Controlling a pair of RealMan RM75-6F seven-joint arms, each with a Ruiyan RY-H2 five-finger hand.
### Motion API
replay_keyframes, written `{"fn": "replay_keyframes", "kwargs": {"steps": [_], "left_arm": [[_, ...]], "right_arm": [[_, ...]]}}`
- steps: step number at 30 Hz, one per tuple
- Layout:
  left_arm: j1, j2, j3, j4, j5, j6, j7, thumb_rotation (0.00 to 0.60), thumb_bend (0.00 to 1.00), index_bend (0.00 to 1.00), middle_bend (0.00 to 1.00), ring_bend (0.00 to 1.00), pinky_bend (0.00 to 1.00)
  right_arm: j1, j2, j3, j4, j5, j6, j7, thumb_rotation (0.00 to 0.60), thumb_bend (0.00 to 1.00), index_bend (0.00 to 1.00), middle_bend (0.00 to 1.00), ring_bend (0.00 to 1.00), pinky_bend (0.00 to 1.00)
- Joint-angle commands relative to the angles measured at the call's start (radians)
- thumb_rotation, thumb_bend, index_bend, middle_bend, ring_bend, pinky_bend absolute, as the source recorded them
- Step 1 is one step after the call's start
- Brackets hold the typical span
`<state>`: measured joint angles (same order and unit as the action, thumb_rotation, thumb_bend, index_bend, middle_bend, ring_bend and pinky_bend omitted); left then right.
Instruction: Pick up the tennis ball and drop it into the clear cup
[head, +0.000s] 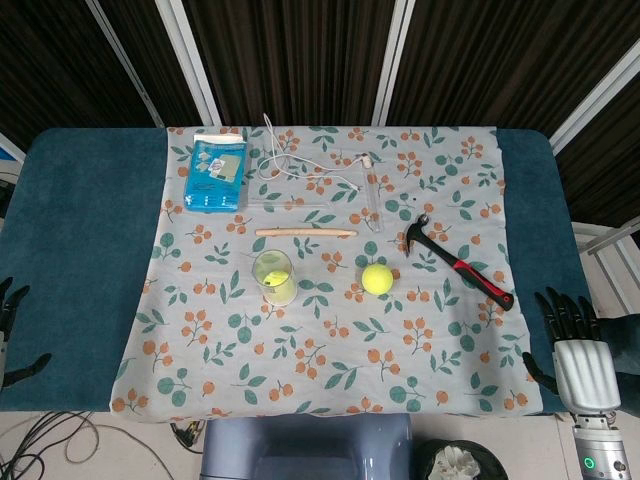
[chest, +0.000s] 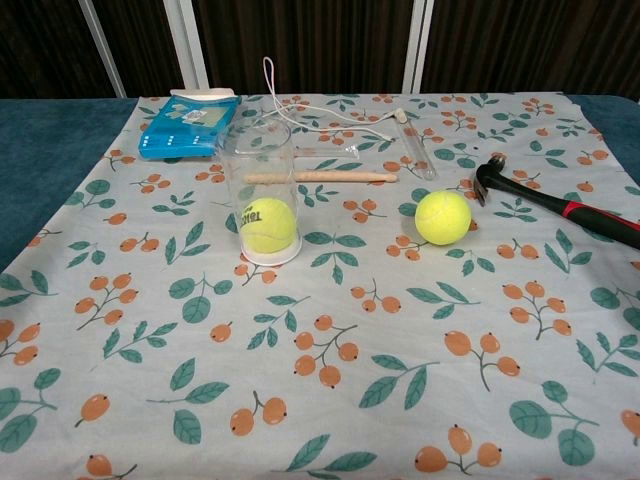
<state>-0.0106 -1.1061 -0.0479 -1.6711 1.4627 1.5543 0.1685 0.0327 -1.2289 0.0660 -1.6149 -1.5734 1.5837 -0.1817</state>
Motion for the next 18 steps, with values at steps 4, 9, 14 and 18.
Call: {"fn": "replay_keyframes", "kwargs": {"steps": [4, 9, 14, 18], "left_arm": [[0.001, 0.0, 0.002, -0.001, 0.002, 0.001, 0.001, 0.6, 0.02, 0.12, 0.0, 0.0, 0.0], [0.004, 0.003, 0.003, -0.003, 0.007, 0.008, -0.004, 0.6, 0.02, 0.12, 0.0, 0.0, 0.0], [0.006, 0.005, 0.001, -0.002, 0.006, 0.012, -0.009, 0.6, 0.02, 0.12, 0.0, 0.0, 0.0], [0.006, 0.006, 0.001, -0.003, 0.004, 0.012, -0.009, 0.6, 0.02, 0.12, 0.0, 0.0, 0.0]], "right_arm": [[-0.002, 0.002, 0.0, -0.003, -0.001, 0.003, 0.002, 0.6, 0.36, 0.06, 0.06, 0.1, 0.0], [-0.002, 0.005, -0.001, -0.003, 0.001, 0.002, 0.005, 0.6, 0.36, 0.06, 0.06, 0.1, 0.0], [0.001, 0.009, -0.001, -0.003, 0.008, -0.009, 0.014, 0.6, 0.36, 0.06, 0.06, 0.1, 0.0], [0.002, 0.015, -0.001, -0.003, 0.01, -0.013, 0.024, 0.6, 0.36, 0.05, 0.06, 0.1, 0.0]]}}
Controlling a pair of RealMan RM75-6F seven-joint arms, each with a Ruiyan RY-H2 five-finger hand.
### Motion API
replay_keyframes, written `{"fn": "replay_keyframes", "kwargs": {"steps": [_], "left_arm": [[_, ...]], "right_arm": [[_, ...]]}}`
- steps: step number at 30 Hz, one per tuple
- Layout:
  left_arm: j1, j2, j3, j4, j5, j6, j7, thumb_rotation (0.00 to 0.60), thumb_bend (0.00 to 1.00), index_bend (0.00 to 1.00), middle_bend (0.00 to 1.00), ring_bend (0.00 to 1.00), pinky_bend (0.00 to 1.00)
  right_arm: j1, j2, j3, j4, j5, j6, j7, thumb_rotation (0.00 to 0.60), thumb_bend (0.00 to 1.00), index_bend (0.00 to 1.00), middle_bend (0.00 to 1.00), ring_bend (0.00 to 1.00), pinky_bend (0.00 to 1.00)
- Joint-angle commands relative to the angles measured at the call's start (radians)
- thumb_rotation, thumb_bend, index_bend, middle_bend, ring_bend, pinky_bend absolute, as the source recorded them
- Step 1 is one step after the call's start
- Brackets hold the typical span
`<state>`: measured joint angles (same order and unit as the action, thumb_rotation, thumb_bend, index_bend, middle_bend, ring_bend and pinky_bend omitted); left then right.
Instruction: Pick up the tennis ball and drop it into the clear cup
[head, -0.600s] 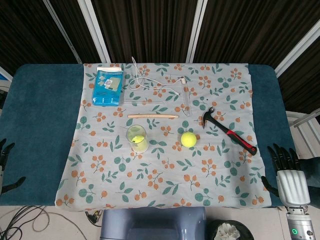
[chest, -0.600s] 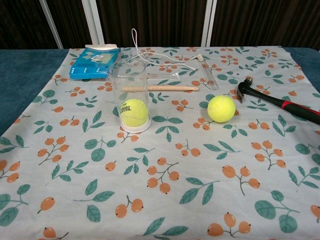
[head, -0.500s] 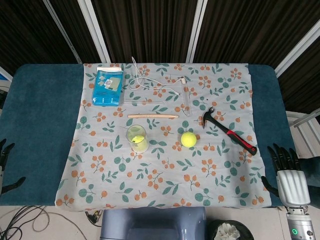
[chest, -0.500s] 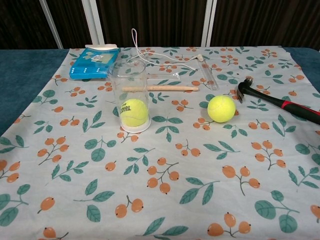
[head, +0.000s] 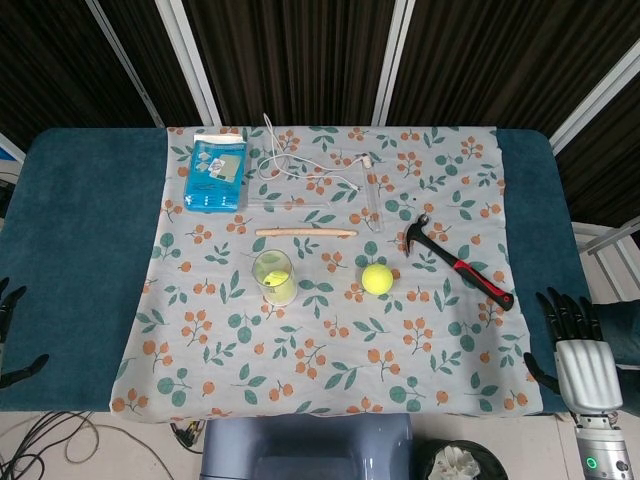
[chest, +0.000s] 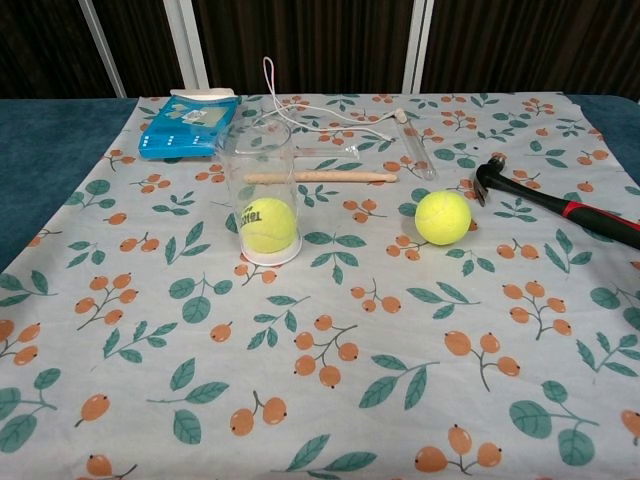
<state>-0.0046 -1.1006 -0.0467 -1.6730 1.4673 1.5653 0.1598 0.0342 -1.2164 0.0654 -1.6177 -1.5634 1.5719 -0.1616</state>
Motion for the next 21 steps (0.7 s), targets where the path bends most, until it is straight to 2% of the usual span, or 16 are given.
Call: {"fn": "replay_keyframes", "kwargs": {"steps": [1, 5, 11, 16, 21], "left_arm": [[0.001, 0.0, -0.001, -0.001, 0.0, 0.002, -0.002, 0.6, 0.02, 0.12, 0.0, 0.0, 0.0], [0.003, 0.002, -0.002, -0.002, -0.001, 0.007, -0.006, 0.6, 0.02, 0.12, 0.0, 0.0, 0.0], [0.002, 0.003, -0.006, 0.0, -0.008, 0.004, -0.007, 0.6, 0.02, 0.12, 0.0, 0.0, 0.0], [-0.002, 0.0, -0.009, 0.0, -0.02, -0.007, 0.002, 0.6, 0.02, 0.12, 0.0, 0.0, 0.0], [-0.002, -0.006, -0.007, -0.001, -0.017, -0.005, 0.016, 0.6, 0.02, 0.12, 0.0, 0.0, 0.0]], "right_arm": [[0.0, 0.005, -0.001, -0.002, 0.0, -0.001, 0.008, 0.6, 0.36, 0.05, 0.06, 0.1, 0.0], [-0.002, 0.018, -0.003, -0.009, -0.002, 0.0, 0.03, 0.6, 0.35, 0.03, 0.04, 0.08, 0.0], [0.013, 0.08, -0.031, -0.083, 0.012, -0.08, 0.139, 0.6, 0.33, 0.0, 0.01, 0.02, 0.0], [0.09, 0.17, -0.021, -0.137, 0.037, -0.223, 0.177, 0.6, 0.26, 0.0, 0.0, 0.0, 0.0], [0.19, 0.218, 0.021, -0.191, 0.083, -0.368, 0.2, 0.6, 0.26, 0.0, 0.0, 0.0, 0.0]]}}
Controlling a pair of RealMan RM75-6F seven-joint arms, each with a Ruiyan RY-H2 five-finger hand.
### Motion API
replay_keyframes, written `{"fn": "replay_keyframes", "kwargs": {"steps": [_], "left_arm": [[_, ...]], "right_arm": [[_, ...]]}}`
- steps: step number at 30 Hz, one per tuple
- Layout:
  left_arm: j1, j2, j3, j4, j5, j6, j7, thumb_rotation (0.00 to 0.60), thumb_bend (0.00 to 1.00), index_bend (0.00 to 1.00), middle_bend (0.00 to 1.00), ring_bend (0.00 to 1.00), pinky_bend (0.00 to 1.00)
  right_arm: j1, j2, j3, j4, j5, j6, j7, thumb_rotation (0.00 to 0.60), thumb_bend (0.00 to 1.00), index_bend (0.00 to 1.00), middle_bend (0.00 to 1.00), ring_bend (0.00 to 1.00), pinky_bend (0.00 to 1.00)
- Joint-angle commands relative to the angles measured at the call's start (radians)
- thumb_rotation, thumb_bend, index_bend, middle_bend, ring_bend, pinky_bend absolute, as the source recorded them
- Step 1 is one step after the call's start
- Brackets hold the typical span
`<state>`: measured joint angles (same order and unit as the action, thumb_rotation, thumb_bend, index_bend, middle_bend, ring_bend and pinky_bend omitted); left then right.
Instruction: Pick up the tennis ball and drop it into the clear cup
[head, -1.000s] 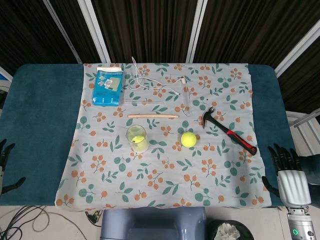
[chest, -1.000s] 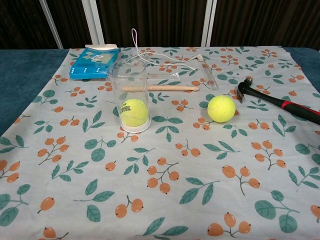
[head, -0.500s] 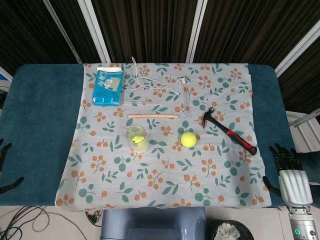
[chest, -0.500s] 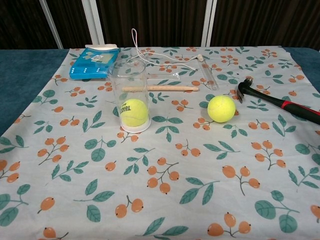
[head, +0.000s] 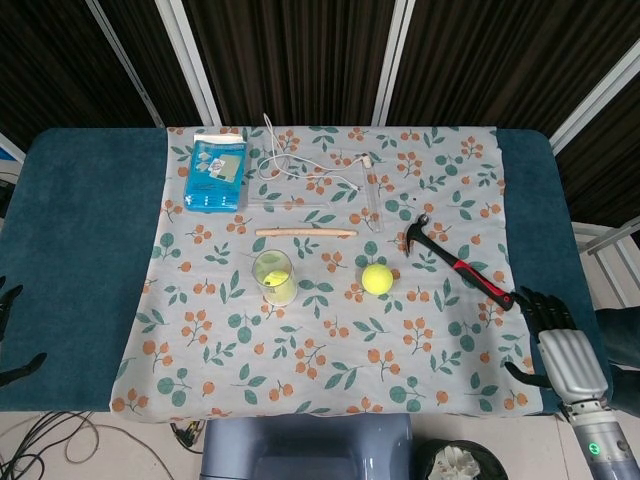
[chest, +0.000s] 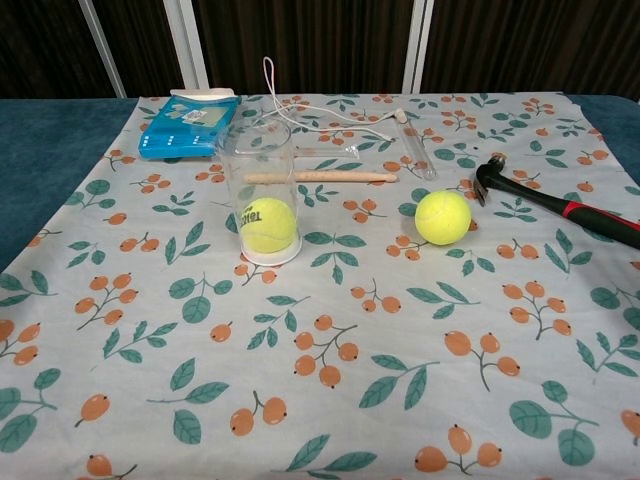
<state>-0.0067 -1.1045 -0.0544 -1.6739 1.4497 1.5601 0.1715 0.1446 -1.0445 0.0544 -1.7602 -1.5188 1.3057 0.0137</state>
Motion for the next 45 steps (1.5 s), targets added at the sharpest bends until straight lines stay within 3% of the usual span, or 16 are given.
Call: {"fn": "replay_keyframes", "kwargs": {"steps": [1, 8, 15, 25, 35, 45], "left_arm": [[-0.001, -0.003, 0.0, 0.0, 0.0, -0.001, 0.007, 0.6, 0.02, 0.12, 0.0, 0.0, 0.0], [-0.008, -0.01, -0.004, 0.003, -0.016, -0.017, 0.017, 0.6, 0.02, 0.12, 0.0, 0.0, 0.0], [-0.008, -0.008, -0.006, 0.004, -0.02, -0.017, 0.013, 0.6, 0.02, 0.12, 0.0, 0.0, 0.0], [-0.014, -0.014, -0.004, 0.007, -0.024, -0.028, 0.026, 0.6, 0.02, 0.12, 0.0, 0.0, 0.0], [-0.013, -0.011, -0.005, 0.007, -0.025, -0.026, 0.02, 0.6, 0.02, 0.12, 0.0, 0.0, 0.0], [-0.015, -0.01, -0.007, 0.007, -0.031, -0.028, 0.02, 0.6, 0.02, 0.12, 0.0, 0.0, 0.0]], "right_arm": [[0.1, 0.048, 0.04, -0.057, 0.047, -0.131, 0.027, 0.6, 0.26, 0.0, 0.0, 0.0, 0.0], [0.279, 0.018, 0.108, -0.099, 0.195, -0.376, -0.02, 0.6, 0.26, 0.0, 0.0, 0.0, 0.0], [0.399, -0.091, 0.156, -0.077, 0.34, -0.474, -0.093, 0.6, 0.26, 0.0, 0.0, 0.0, 0.0], [0.543, -0.315, 0.2, 0.047, 0.563, -0.479, -0.21, 0.6, 0.26, 0.0, 0.0, 0.0, 0.0], [0.614, -0.488, 0.216, 0.188, 0.667, -0.429, -0.244, 0.6, 0.26, 0.01, 0.0, 0.0, 0.0], [0.642, -0.535, 0.19, 0.273, 0.717, -0.412, -0.315, 0.6, 0.26, 0.02, 0.0, 0.0, 0.0]]}}
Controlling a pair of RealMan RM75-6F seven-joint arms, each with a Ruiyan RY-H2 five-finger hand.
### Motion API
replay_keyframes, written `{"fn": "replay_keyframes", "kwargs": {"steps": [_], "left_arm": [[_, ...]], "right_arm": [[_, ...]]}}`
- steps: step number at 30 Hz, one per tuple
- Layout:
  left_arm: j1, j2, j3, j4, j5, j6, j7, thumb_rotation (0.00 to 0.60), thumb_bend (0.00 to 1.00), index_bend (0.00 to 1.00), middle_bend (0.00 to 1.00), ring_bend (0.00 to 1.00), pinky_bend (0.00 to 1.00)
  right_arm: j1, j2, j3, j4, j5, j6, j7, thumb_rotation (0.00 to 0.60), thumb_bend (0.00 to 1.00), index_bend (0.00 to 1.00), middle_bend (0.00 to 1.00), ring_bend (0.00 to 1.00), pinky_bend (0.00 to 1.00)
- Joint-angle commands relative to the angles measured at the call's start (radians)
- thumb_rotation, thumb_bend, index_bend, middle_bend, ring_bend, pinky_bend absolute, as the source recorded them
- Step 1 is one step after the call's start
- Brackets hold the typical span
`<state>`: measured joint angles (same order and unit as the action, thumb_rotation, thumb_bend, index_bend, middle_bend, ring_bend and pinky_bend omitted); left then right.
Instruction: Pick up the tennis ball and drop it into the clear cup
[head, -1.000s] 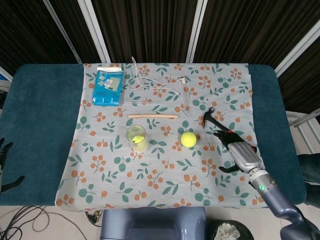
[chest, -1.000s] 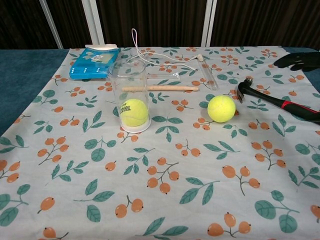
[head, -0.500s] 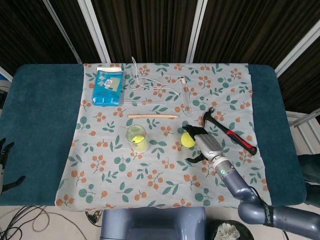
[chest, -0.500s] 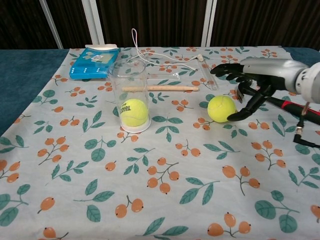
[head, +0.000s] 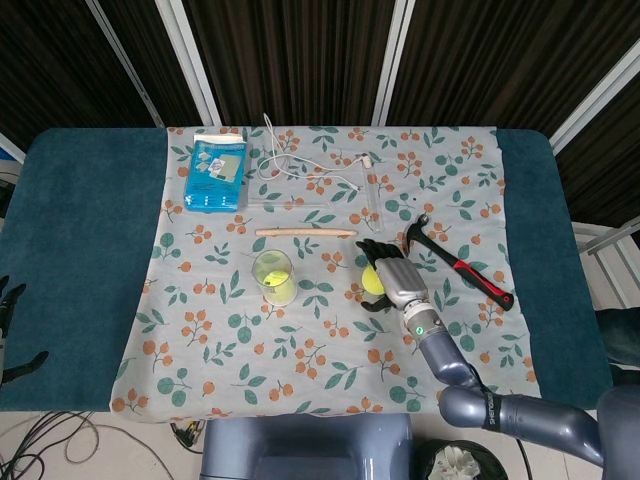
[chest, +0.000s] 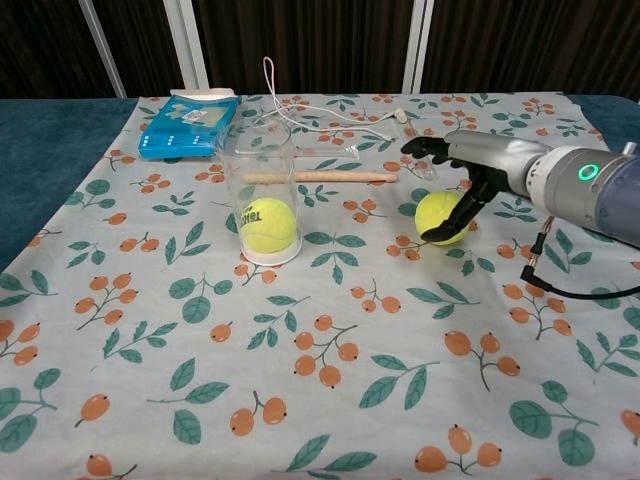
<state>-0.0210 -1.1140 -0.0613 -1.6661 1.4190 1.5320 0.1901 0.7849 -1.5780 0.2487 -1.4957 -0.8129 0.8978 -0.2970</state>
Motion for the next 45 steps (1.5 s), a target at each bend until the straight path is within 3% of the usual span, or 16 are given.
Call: {"fn": "replay_keyframes", "kwargs": {"steps": [1, 12, 18, 22, 33, 41, 45], "left_arm": [[0.0, 0.0, 0.001, -0.001, 0.0, 0.0, 0.002, 0.6, 0.02, 0.12, 0.0, 0.0, 0.0], [0.001, -0.003, 0.001, -0.001, 0.002, 0.004, 0.008, 0.6, 0.02, 0.12, 0.0, 0.0, 0.0], [0.0, -0.003, 0.003, -0.003, 0.002, 0.001, 0.012, 0.6, 0.02, 0.12, 0.0, 0.0, 0.0], [0.0, -0.003, 0.003, -0.003, 0.001, 0.002, 0.013, 0.6, 0.02, 0.13, 0.0, 0.0, 0.0], [-0.001, -0.001, 0.002, -0.004, -0.004, -0.001, 0.013, 0.6, 0.02, 0.13, 0.0, 0.0, 0.0], [0.0, 0.001, 0.004, -0.008, -0.003, 0.0, 0.014, 0.6, 0.02, 0.14, 0.0, 0.0, 0.0], [0.002, 0.002, 0.005, -0.01, -0.001, 0.003, 0.013, 0.6, 0.02, 0.14, 0.0, 0.0, 0.0]], "right_arm": [[0.002, -0.001, -0.005, 0.013, 0.017, -0.007, -0.004, 0.6, 0.26, 0.02, 0.0, 0.0, 0.0], [-0.002, -0.012, -0.01, 0.074, 0.031, -0.016, 0.016, 0.6, 0.26, 0.03, 0.0, 0.01, 0.0], [-0.008, -0.022, -0.015, 0.092, 0.035, -0.01, 0.021, 0.6, 0.26, 0.14, 0.09, 0.16, 0.14], [-0.011, -0.025, -0.015, 0.094, 0.027, -0.019, 0.036, 0.6, 0.26, 0.17, 0.14, 0.2, 0.13], [-0.01, -0.077, -0.001, 0.16, 0.015, 0.01, 0.046, 0.6, 0.27, 0.3, 0.26, 0.3, 0.4], [-0.016, -0.093, 0.008, 0.177, 0.016, 0.017, 0.052, 0.6, 0.42, 0.55, 0.37, 0.42, 0.54], [-0.018, -0.096, 0.015, 0.177, 0.014, 0.02, 0.058, 0.6, 0.45, 0.61, 0.4, 0.45, 0.59]]}}
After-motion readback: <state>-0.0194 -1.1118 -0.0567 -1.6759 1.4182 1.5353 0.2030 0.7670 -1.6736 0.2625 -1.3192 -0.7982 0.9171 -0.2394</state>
